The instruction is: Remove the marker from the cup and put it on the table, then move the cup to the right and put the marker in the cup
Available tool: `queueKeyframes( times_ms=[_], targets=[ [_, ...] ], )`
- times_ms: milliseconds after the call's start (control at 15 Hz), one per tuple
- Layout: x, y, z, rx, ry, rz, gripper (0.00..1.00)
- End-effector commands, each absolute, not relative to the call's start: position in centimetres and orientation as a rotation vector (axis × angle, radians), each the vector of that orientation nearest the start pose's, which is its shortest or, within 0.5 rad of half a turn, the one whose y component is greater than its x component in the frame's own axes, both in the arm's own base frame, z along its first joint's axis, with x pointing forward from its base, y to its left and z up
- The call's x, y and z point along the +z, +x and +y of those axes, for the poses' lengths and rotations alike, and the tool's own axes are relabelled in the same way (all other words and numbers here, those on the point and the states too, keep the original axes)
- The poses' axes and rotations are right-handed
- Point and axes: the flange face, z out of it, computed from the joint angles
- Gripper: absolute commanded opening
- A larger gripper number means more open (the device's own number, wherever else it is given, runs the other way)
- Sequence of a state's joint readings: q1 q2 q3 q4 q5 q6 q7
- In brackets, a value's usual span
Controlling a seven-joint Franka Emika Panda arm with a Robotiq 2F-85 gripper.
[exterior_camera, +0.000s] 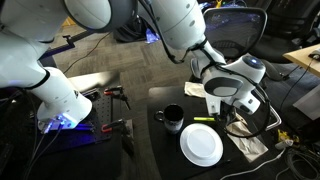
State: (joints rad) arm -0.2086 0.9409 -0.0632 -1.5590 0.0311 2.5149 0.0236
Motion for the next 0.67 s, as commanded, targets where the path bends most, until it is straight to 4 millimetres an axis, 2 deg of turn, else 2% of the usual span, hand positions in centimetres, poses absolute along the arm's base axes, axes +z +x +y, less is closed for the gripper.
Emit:
queueKeyframes(
  times_ms=[0, 467, 600],
  targets=[
    [14.2, 64.6, -17.2, -0.094, -3.12, 0.536, 0.04],
    [23.7, 59.1, -16.0, -0.243, -3.069, 0.716, 0.04],
    [25.9, 57.3, -15.3, -0.269, -3.07, 0.715, 0.04]
  ],
)
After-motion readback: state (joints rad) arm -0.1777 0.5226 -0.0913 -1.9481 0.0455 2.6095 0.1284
